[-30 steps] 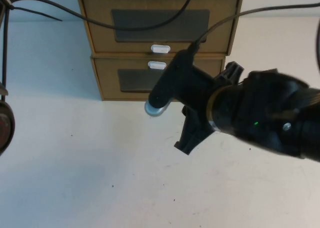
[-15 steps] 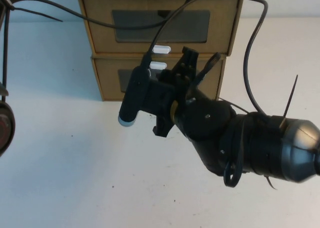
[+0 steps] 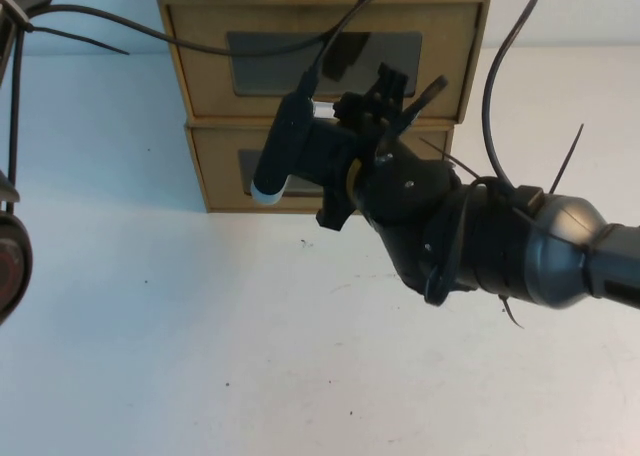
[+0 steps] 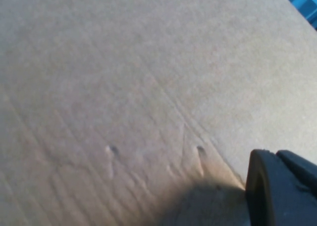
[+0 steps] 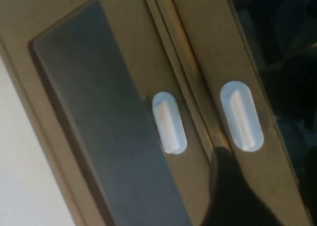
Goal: Open the shoe box
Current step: 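Pull the top drawer of the cardboard box fully open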
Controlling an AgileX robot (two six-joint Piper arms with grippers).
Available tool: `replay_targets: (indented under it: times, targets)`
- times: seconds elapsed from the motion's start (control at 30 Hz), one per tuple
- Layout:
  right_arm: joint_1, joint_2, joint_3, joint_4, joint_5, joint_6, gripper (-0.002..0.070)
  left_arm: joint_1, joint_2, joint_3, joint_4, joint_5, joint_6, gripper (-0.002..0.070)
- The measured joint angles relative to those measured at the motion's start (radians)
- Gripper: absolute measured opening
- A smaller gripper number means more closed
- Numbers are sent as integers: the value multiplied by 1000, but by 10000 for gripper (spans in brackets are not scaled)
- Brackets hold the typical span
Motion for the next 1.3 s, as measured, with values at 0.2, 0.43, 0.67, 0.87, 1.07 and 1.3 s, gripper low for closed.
replay_targets:
  times: [0.2,0.43,0.67,0.87,1.07,1.3]
  targets:
    - [-7,12,-18,-2,-31,-60,269,0,0,0,2,0,-36,-5]
    - [-8,46,-57,-4,-72,-82,256,0,0,0,2,0,-44,-5]
    - [-24,90,-118,-5,-62,-87,251,0,0,0,2,0,-49,-5]
    - [-35,111,-131,-8,-53,-130,193,0,0,0,2,-2,-53,-5]
    - [-48,125,-140,-8,-56,-163,125,0,0,0,2,-2,-56,-5]
    - [-52,150,-185,-2,-54,-178,110,0,0,0,4,-2,-56,-5]
